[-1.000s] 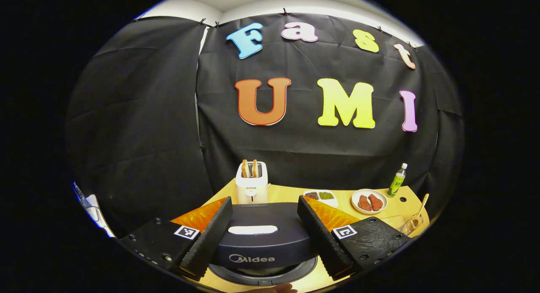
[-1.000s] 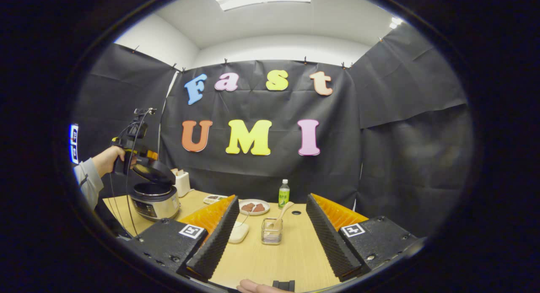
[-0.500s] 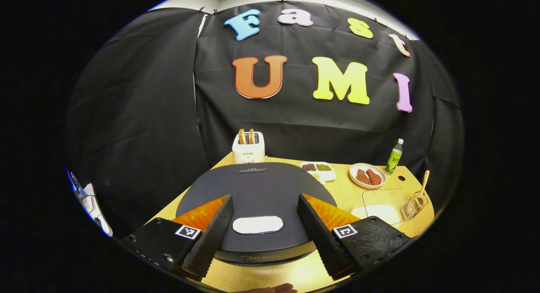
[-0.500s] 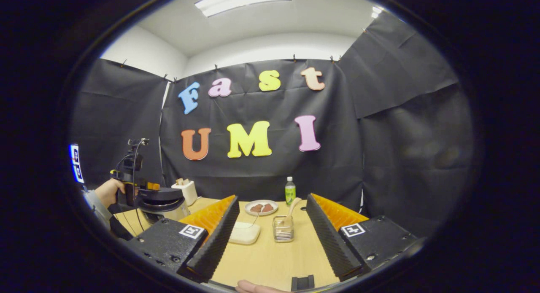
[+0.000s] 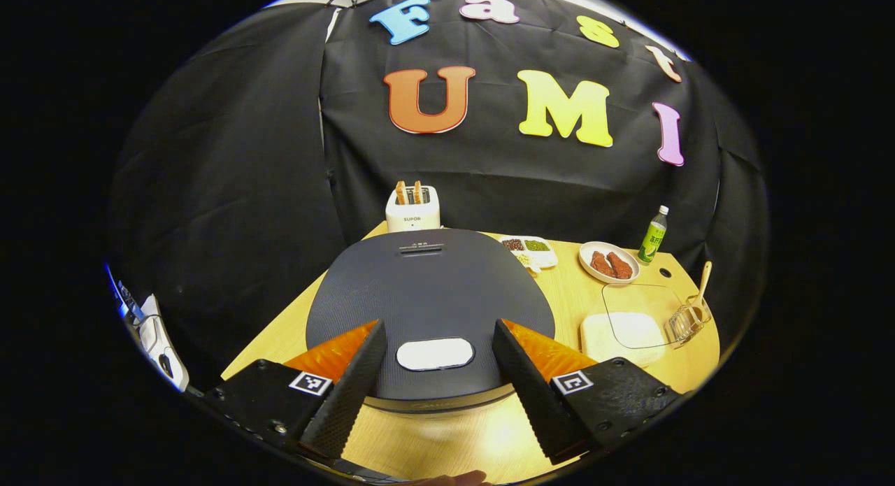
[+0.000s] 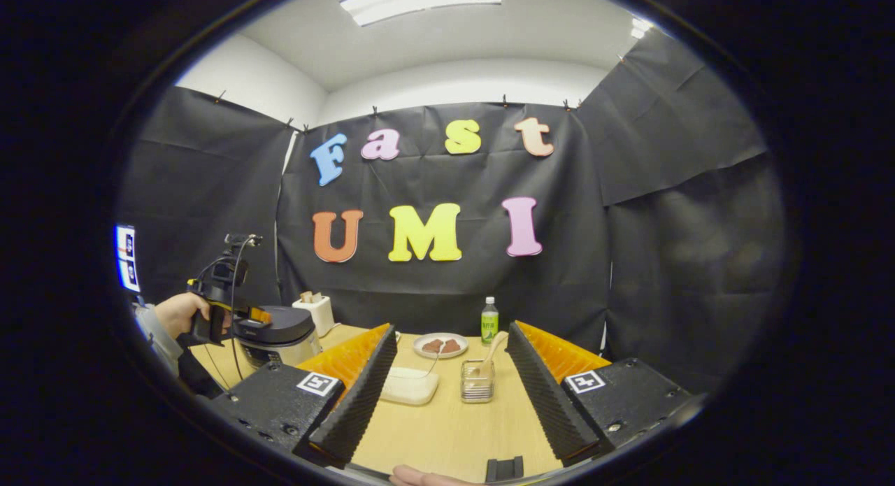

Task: Close the left gripper, press the button to open the rice cooker; take a wooden spoon from the chopstick holder with the right hand, scoop a spoonful of rice and pour it into the rice cooker, then put the wooden spoon back into the chopstick holder.

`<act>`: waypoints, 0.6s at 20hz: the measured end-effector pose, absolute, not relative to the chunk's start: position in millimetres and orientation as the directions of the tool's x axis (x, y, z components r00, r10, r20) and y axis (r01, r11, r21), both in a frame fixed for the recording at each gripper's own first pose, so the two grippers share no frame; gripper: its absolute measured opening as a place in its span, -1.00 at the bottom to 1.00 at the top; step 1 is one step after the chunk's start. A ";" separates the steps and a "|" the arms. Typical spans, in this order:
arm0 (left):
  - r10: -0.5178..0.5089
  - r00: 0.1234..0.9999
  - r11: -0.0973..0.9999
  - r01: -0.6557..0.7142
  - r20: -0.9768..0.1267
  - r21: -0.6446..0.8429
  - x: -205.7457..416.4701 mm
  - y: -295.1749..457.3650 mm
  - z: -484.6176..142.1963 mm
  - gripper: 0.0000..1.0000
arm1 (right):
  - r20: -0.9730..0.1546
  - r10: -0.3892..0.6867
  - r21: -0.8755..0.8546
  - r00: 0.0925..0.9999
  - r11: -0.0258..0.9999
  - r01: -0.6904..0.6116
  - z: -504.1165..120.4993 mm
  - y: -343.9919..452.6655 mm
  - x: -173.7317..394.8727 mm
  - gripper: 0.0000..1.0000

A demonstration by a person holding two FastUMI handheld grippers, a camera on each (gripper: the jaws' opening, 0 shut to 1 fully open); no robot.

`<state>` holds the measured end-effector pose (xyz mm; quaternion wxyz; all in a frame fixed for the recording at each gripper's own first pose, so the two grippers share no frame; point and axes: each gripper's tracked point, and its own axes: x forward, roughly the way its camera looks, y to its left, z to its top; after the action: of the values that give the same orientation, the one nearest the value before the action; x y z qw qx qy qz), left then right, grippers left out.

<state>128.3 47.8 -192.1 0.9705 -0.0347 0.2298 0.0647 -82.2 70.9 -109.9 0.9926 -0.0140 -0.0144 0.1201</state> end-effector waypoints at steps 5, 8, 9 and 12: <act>0.120 0.930 0.990 -0.140 -0.349 -0.033 123.5 46.4 -192.0 0.99 | 0.002 0.248 -0.050 0.969 0.967 -0.248 -118.7 75.4 -80.7 1.00; 0.131 0.949 0.989 -0.146 -0.288 -0.034 123.0 47.8 -193.6 0.99 | -0.004 0.243 -0.050 0.970 0.969 -0.243 -119.9 75.1 -78.9 1.00; 0.134 0.953 0.988 -0.149 -0.270 -0.035 123.9 48.0 -194.1 0.99 | -0.007 0.243 -0.047 0.970 0.969 -0.243 -121.0 75.6 -78.5 1.00; 0.157 0.968 0.985 -0.168 -0.196 -0.043 124.0 48.6 -193.3 0.99 | -0.006 0.242 -0.048 0.970 0.969 -0.242 -122.9 75.1 -78.8 1.00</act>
<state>124.0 48.6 -193.3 0.9915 -0.0298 0.0966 0.0819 -78.8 75.1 -122.9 0.9922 -0.0245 0.0001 0.1220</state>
